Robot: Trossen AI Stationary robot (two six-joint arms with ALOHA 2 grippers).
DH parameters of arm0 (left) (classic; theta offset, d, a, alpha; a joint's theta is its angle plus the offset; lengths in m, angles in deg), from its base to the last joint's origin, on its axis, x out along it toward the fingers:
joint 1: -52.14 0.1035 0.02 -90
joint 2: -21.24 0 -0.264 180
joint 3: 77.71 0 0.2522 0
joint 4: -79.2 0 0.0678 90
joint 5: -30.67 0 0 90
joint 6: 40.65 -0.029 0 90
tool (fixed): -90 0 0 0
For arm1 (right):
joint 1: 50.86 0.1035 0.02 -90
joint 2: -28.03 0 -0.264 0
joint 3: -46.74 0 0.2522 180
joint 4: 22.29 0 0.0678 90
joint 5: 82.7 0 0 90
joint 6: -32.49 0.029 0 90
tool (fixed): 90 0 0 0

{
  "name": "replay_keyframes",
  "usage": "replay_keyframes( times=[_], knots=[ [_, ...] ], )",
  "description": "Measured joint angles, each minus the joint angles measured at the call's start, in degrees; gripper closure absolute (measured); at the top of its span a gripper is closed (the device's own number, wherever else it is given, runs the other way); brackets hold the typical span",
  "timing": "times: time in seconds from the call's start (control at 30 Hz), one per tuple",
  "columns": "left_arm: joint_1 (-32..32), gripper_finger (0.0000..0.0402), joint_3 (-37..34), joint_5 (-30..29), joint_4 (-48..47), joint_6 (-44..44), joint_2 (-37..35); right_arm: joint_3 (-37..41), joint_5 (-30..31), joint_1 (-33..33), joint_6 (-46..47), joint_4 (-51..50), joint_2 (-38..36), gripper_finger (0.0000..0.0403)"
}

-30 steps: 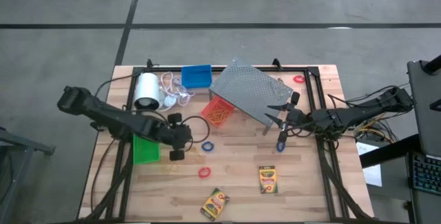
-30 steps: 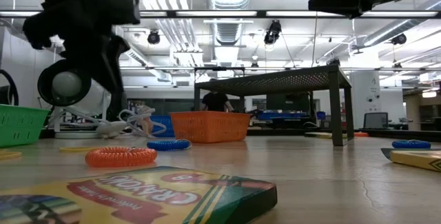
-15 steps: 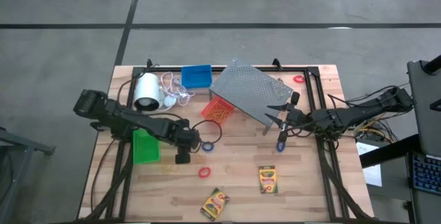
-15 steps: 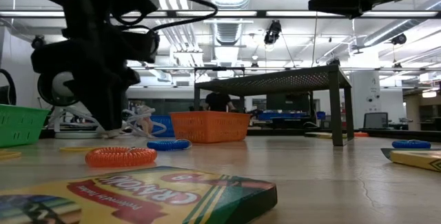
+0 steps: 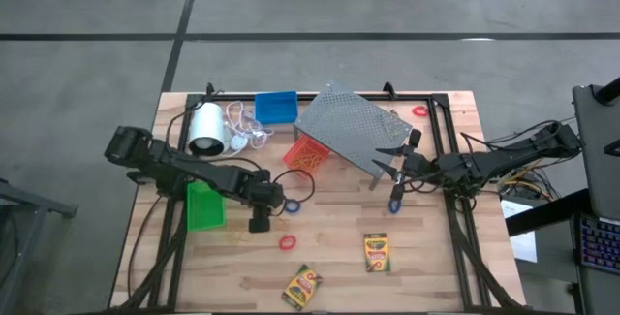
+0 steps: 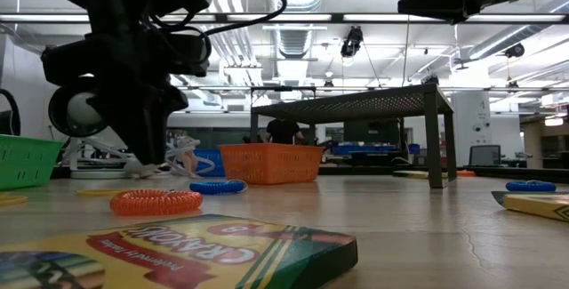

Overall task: Pick & Place Office Desk Supplies
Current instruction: Put the yellow rubber band into the orange bin

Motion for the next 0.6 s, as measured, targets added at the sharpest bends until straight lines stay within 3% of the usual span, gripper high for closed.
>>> replay_keyframes(
  times=[0.6],
  knots=[
    [0.42,0.0264,-3.82,3.74,6.16,1.19,0.04,0.0,0.0,0.01,-0.08,0.0,0.0,0.0266]
  ],
)
